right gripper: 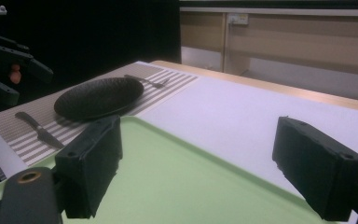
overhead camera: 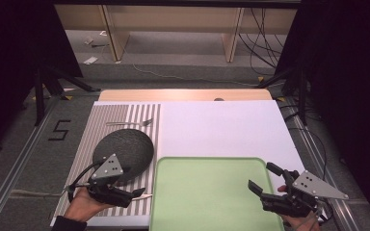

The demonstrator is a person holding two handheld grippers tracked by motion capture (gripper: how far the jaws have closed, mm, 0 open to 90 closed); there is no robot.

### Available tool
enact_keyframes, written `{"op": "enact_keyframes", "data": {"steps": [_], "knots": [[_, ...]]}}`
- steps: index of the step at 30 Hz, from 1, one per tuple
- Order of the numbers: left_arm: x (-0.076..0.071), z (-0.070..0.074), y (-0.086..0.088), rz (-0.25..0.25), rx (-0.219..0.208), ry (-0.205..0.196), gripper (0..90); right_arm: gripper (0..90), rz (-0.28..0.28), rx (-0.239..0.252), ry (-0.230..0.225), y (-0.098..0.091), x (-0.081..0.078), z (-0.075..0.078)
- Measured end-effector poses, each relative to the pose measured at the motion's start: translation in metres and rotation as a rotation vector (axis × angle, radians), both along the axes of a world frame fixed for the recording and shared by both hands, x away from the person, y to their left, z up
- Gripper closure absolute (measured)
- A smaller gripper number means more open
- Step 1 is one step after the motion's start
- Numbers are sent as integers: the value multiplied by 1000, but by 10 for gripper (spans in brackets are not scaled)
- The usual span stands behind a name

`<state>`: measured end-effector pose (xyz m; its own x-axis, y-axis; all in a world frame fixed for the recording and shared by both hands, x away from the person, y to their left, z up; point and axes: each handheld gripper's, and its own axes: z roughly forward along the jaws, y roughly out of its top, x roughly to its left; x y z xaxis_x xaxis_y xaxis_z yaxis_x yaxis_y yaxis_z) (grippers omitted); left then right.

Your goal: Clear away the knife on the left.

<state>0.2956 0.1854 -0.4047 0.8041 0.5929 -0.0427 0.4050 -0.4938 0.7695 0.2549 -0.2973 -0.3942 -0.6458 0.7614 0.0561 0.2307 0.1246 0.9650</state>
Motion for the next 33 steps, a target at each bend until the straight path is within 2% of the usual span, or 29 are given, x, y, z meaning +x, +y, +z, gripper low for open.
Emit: {"op": "enact_keyframes", "data": {"steps": [3,7,10,13,16,23,28,33], "knots": [[0,-3,12,4,31,12,156,167,0,1,1,0,0,0],[1,-3,20,19,12,21,157,167,-2,4,6,0,1,0],[2,-5,28,12,43,46,158,167,-3,5,6,-1,0,0],[2,-5,29,3,66,54,158,167,-2,9,6,-1,0,0],[3,-7,30,-12,107,58,157,168,-2,9,8,-1,0,0],[6,-15,45,-4,131,98,161,168,-2,11,10,-1,0,0],[7,-21,53,-1,170,124,164,169,2,9,8,0,0,0],[6,-23,54,-10,210,136,175,169,1,10,11,-1,0,0]]}}
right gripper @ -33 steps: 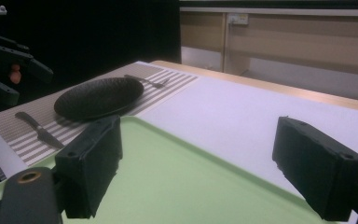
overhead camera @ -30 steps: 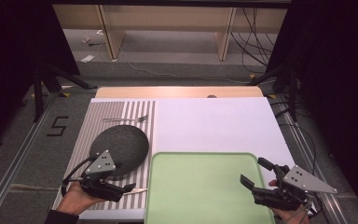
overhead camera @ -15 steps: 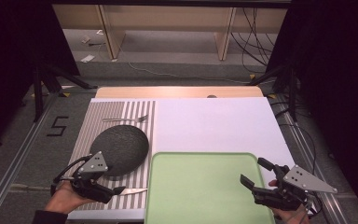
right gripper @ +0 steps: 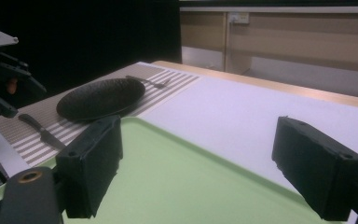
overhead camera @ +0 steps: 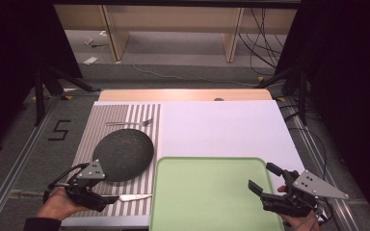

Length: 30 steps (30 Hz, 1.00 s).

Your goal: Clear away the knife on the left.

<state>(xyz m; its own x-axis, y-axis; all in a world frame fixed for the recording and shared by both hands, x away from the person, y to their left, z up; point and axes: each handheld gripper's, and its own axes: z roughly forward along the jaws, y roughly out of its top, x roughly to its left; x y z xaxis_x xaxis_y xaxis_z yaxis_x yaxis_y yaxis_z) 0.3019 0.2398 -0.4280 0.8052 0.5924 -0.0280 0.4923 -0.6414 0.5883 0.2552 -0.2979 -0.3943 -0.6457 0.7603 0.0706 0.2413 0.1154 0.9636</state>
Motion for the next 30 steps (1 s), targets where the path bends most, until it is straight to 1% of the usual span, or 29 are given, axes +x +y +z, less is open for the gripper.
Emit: {"op": "enact_keyframes", "data": {"steps": [1,2,3,6,9,11,12,13,14,15,16,17,18,20,21,23,24,25,26,28,29,30], "knots": [[0,-1,0,-3,14,5,176,169,1,3,-3,0,0,0],[0,-3,0,-14,41,13,180,170,1,3,-3,0,0,0],[1,-5,0,-20,59,20,183,170,2,1,-2,0,0,0],[3,-9,2,-24,116,46,189,171,2,4,-1,0,0,0],[3,-12,2,-27,174,53,212,172,0,5,-2,0,0,0],[3,-13,1,-35,199,55,219,172,2,4,-1,0,-1,1],[3,-13,1,-35,199,55,220,172,2,4,-1,0,-1,1],[4,-14,0,-43,220,65,232,172,3,2,-4,1,-1,1],[4,-14,0,-43,220,65,238,172,3,1,-4,1,-1,1],[4,-17,-2,-55,251,73,243,172,3,2,-4,1,-1,1],[5,-18,-2,-53,261,79,248,172,3,2,-4,1,-1,1],[5,-18,-2,-53,261,79,253,172,3,2,-4,1,-1,1],[6,-20,-3,-56,281,90,258,172,1,2,-2,0,0,0],[7,-21,-3,-61,287,90,275,173,2,4,-1,0,-1,1],[8,-22,-3,-61,299,91,283,173,3,5,-2,0,-1,1],[9,-22,-3,-56,299,97,304,173,3,5,-2,0,-1,1],[9,-23,-4,-59,304,100,304,173,3,4,-2,0,-1,1],[10,-23,-5,-66,316,111,333,173,2,5,-4,1,-1,1],[10,-23,-5,-66,316,111,338,174,1,5,-4,1,-1,1],[11,-26,-7,-69,341,112,350,176,2,3,-4,0,-1,1],[13,-28,-8,-73,360,119,355,176,1,6,-4,0,-1,1],[13,-28,-8,-73,360,119,363,177,1,7,-3,0,-1,1]]}}
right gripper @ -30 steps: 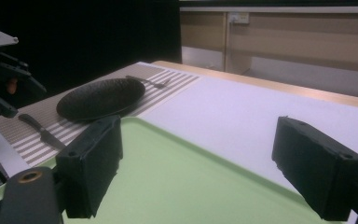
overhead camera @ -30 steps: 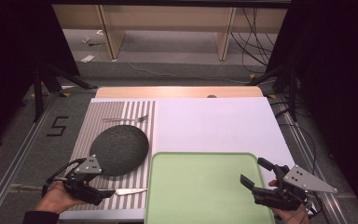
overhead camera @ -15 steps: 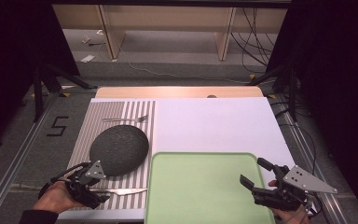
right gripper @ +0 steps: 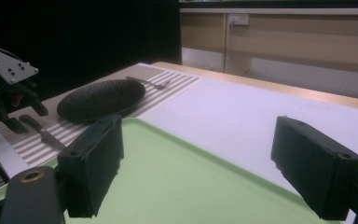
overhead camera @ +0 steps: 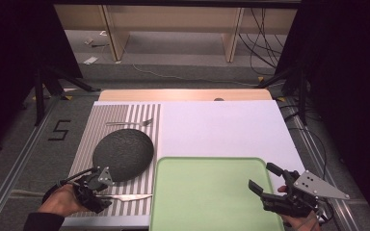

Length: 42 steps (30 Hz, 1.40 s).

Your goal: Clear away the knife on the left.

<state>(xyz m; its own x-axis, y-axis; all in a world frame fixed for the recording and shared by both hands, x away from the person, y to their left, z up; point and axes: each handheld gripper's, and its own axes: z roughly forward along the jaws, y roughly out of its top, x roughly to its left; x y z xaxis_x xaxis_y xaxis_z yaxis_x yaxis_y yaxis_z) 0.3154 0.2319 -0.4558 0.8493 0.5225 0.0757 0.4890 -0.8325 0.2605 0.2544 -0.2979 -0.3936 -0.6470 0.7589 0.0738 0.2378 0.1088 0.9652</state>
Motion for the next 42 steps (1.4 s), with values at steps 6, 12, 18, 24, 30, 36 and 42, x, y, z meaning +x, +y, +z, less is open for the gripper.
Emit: {"op": "enact_keyframes", "data": {"steps": [6,12,18,24,30,36,42], "knots": [[4,-3,-3,-9,31,15,428,177,3,-3,-1,1,0,0],[5,-5,-6,-19,53,45,493,178,3,-1,0,1,0,0],[8,-5,-7,-11,52,88,550,179,4,-4,0,1,0,0],[12,-5,-7,3,52,119,601,179,5,-1,-1,1,0,0],[12,-4,-7,-24,53,121,672,179,9,-2,-1,1,0,0],[10,-4,-11,-75,82,123,737,180,9,-1,-2,1,-1,0],[9,-4,-19,-108,132,125,786,181,8,-4,-3,2,-1,0]]}}
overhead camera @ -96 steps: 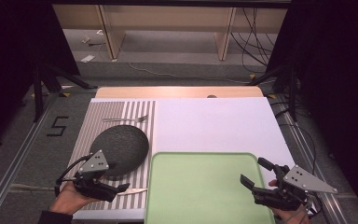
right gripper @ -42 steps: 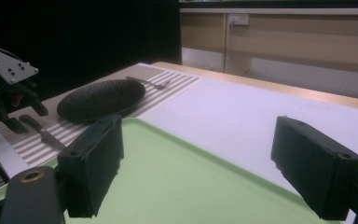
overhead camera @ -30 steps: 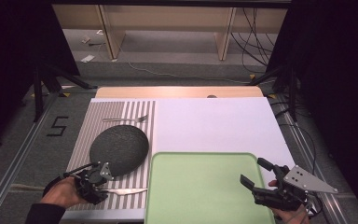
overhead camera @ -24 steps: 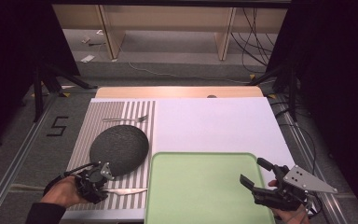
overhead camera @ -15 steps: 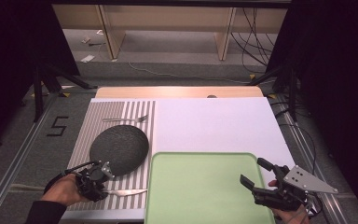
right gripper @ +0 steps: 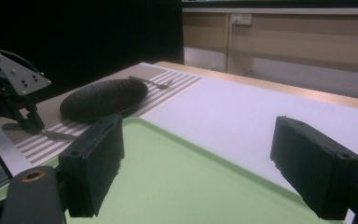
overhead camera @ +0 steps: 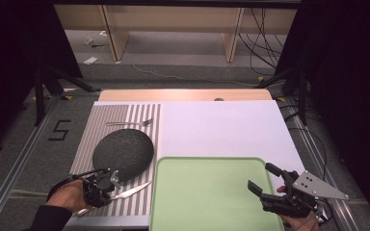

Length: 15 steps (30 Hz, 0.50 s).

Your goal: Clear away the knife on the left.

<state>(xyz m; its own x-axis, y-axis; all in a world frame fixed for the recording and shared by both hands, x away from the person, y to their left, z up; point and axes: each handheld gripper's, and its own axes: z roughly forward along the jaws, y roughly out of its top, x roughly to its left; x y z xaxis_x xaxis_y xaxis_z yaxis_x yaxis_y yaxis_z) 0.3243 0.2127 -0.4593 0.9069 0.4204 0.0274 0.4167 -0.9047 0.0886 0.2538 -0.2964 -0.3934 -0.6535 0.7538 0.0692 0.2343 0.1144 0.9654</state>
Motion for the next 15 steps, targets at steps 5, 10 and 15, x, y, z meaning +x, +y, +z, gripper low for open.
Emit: {"op": "enact_keyframes", "data": {"steps": [5,10,15], "knots": [[-1,0,4,6,-29,-6,795,182,-3,-1,4,-1,0,0],[0,0,5,16,-36,-2,797,183,-1,3,4,0,0,0],[0,0,7,33,-49,6,797,183,-6,4,5,-1,0,0]]}}
